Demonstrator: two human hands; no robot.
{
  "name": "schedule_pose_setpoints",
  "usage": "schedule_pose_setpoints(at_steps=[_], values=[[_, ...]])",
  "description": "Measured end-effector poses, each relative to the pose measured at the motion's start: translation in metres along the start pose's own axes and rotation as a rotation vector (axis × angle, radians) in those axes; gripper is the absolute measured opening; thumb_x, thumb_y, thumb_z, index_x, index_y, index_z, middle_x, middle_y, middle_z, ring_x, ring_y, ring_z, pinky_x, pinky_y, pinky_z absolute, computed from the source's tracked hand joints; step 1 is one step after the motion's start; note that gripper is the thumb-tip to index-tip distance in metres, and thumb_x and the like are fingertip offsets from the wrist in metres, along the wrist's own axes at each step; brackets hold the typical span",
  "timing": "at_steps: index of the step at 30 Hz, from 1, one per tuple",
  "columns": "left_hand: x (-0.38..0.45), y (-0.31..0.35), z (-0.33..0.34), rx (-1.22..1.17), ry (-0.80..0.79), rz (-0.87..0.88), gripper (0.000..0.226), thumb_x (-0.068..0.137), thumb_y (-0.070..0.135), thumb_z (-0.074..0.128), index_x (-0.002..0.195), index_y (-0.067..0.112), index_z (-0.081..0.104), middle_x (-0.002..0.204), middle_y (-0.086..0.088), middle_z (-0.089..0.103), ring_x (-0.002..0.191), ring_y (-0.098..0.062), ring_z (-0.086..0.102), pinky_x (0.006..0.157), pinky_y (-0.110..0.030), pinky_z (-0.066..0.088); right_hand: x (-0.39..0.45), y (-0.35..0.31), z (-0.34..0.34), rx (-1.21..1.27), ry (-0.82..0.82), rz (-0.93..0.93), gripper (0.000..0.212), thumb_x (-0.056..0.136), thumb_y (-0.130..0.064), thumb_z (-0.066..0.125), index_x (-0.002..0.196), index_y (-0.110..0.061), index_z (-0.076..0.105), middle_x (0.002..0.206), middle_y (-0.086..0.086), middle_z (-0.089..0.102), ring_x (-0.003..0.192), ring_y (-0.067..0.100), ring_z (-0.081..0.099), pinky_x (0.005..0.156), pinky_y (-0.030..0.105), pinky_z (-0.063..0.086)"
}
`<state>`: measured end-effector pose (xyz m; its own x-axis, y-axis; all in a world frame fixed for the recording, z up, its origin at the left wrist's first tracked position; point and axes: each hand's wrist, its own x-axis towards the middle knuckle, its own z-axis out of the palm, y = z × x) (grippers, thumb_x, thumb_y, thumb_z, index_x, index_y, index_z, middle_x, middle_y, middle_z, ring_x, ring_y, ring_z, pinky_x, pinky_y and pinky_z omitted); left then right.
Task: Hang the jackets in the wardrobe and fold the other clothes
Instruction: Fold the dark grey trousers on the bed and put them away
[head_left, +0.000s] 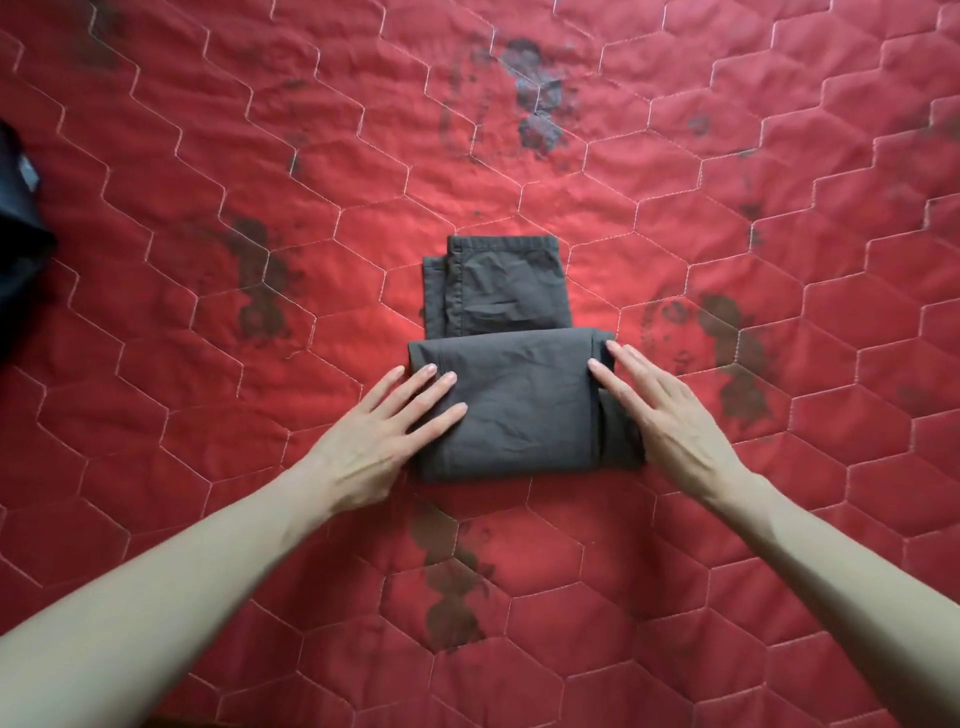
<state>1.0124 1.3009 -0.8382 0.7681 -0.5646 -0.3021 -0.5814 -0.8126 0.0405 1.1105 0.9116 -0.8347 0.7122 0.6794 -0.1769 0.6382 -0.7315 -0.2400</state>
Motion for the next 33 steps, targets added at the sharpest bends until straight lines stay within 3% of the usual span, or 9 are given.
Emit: schedule_pose_setpoints(at_steps=[5,12,16,20,24,25,28,30,33], values=[[0.013,-0.005,0.002,0.020,0.102,0.019,0.082,0.084,-0.001,0.029,0.164,0.018,0.029,0.170,-0.018,0.024,0.157,-0.041,0.022,0.125,-0.055,0.028,0.009,0.011,-0.002,-0.263,-0.020,-0.237,0.095,0.080,0.004,0.056,0.164,-0.029,0.027,0.172,0.008,0.020,0.158,0.028,0.022,0.124,0.049,0.031],[0.012,-0.020,-0.006,-0.112,-0.011,0.081,0.099,0.074,0.023,0.048,0.167,0.018,0.014,0.174,-0.009,0.009,0.161,-0.031,0.004,0.129,-0.052,0.015,0.028,0.017,-0.021,-0.252,-0.198,-0.364,0.085,0.079,-0.019,0.040,0.162,-0.034,0.031,0.172,-0.002,0.021,0.160,0.027,0.015,0.126,0.054,0.021],[0.004,-0.022,-0.014,-0.548,0.135,-0.015,0.096,0.069,0.012,0.075,0.158,0.009,0.038,0.167,-0.002,0.035,0.157,-0.020,0.028,0.128,-0.044,0.021,0.017,0.017,-0.024,-0.033,-0.215,-0.341,0.088,0.083,-0.027,0.067,0.163,-0.029,0.030,0.172,-0.006,0.020,0.160,0.020,0.013,0.127,0.051,0.019],[-0.002,-0.002,-0.037,-1.046,0.274,-0.294,0.060,0.075,0.019,0.050,0.134,0.016,0.060,0.128,0.006,0.068,0.118,-0.017,0.066,0.103,-0.041,0.051,-0.002,-0.002,-0.023,0.465,-0.068,-0.096,0.068,0.088,-0.030,0.066,0.153,-0.027,0.045,0.159,-0.015,0.044,0.152,0.011,0.035,0.120,0.043,0.033],[0.014,0.017,-0.043,-1.199,0.318,-0.699,0.044,0.087,0.043,0.037,0.105,0.010,0.061,0.086,-0.013,0.068,0.078,-0.033,0.065,0.076,-0.054,0.053,-0.003,-0.045,-0.027,0.830,0.118,0.365,0.017,0.106,-0.024,0.052,0.111,-0.039,0.058,0.109,-0.045,0.063,0.106,-0.021,0.056,0.090,0.010,0.039],[0.020,0.021,-0.043,-1.221,0.309,-0.790,0.055,0.089,0.049,0.029,0.109,0.009,0.061,0.092,-0.018,0.070,0.085,-0.036,0.064,0.084,-0.054,0.050,0.001,-0.051,-0.023,0.900,0.099,0.455,0.015,0.110,-0.027,0.048,0.109,-0.037,0.058,0.105,-0.045,0.064,0.102,-0.023,0.056,0.085,0.010,0.038],[0.038,0.029,-0.037,-1.239,0.251,-0.951,0.075,0.094,0.039,0.012,0.150,0.002,0.043,0.144,-0.026,0.055,0.134,-0.038,0.049,0.108,-0.022,0.028,0.012,-0.058,-0.012,1.046,0.080,0.599,0.030,0.109,-0.049,0.036,0.132,-0.038,0.052,0.132,-0.026,0.062,0.124,-0.010,0.050,0.103,0.013,0.033],[0.046,0.030,-0.035,-1.228,0.307,-1.027,0.069,0.097,0.044,0.011,0.138,0.007,0.052,0.137,-0.022,0.058,0.133,-0.034,0.048,0.104,-0.027,0.027,0.024,-0.060,-0.003,1.007,0.066,0.669,0.036,0.107,-0.057,0.035,0.126,-0.032,0.054,0.128,-0.002,0.062,0.121,0.006,0.049,0.101,0.022,0.032],[0.059,0.033,-0.033,-1.148,0.318,-1.156,0.054,0.106,0.056,0.018,0.113,0.018,0.055,0.116,-0.011,0.055,0.119,-0.035,0.050,0.101,-0.037,0.032,0.047,-0.066,0.008,0.876,0.110,0.788,0.036,0.105,-0.054,0.045,0.109,-0.020,0.056,0.108,0.010,0.059,0.114,0.031,0.050,0.098,0.040,0.037]])
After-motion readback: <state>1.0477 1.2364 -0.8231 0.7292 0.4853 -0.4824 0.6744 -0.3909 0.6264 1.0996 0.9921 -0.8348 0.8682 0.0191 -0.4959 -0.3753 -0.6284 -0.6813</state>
